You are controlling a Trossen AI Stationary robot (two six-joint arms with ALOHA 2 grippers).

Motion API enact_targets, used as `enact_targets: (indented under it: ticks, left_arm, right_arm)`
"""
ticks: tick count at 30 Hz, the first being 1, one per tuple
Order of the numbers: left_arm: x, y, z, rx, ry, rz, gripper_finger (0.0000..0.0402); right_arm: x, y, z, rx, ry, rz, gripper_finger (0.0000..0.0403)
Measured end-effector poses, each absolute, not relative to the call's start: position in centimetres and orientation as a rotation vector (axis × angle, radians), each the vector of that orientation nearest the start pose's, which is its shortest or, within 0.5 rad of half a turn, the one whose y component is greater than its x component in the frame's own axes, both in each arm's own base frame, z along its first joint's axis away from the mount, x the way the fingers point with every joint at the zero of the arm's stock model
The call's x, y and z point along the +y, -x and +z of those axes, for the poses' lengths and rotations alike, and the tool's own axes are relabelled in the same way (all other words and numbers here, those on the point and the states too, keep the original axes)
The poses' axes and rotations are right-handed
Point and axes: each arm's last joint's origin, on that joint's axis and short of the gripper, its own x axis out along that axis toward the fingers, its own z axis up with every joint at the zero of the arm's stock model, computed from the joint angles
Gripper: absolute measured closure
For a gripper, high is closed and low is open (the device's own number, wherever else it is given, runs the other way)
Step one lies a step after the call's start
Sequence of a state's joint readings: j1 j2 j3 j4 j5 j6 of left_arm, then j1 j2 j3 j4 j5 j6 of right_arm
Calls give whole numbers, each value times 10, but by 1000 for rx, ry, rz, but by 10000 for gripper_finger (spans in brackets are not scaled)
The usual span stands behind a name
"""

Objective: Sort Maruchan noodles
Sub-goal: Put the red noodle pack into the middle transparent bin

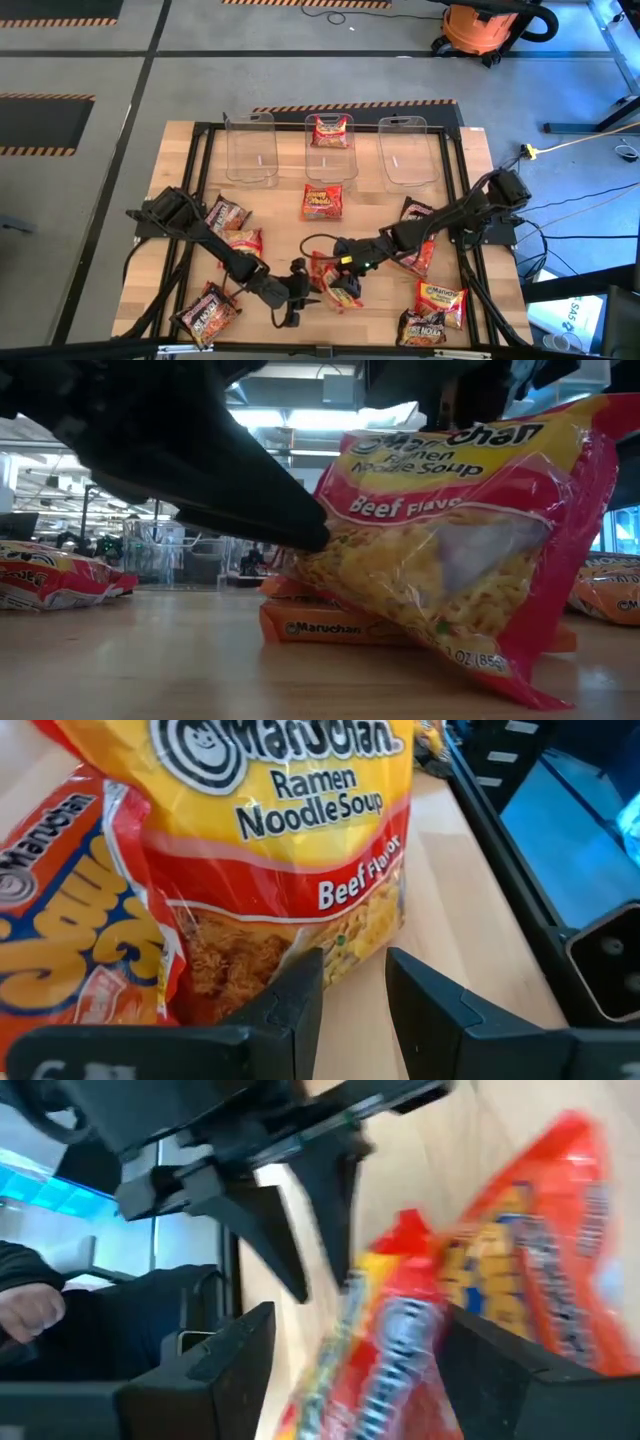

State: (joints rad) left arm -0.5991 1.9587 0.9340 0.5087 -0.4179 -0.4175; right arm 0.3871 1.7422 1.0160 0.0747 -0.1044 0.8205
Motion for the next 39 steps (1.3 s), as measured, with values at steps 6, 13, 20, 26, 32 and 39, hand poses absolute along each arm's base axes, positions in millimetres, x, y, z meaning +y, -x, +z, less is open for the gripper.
enact_targets:
  ticks: [6, 13, 20, 26, 32, 39]
  left_arm:
    - [-204, -321, 124, 476, 159, -76, 296]
    - [-203, -322, 124, 467, 156, -67, 296]
    - [-202, -323, 124, 464, 154, -62, 296]
    - [-202, -323, 124, 466, 154, -67, 296]
    - [-202, -323, 124, 471, 163, -75, 296]
    - [-205, -310, 151, 501, 154, -126, 296]
  right_arm:
    - [154, -329, 182, 846, -695, 160, 187]
    - [161, -328, 174, 848, -729, 76, 193]
    - [163, -334, 154, 874, -741, 53, 198]
    - [165, -334, 155, 851, -721, 55, 269]
    - [165, -335, 157, 828, -671, 80, 376]
    - [166, -334, 159, 800, -571, 110, 389]
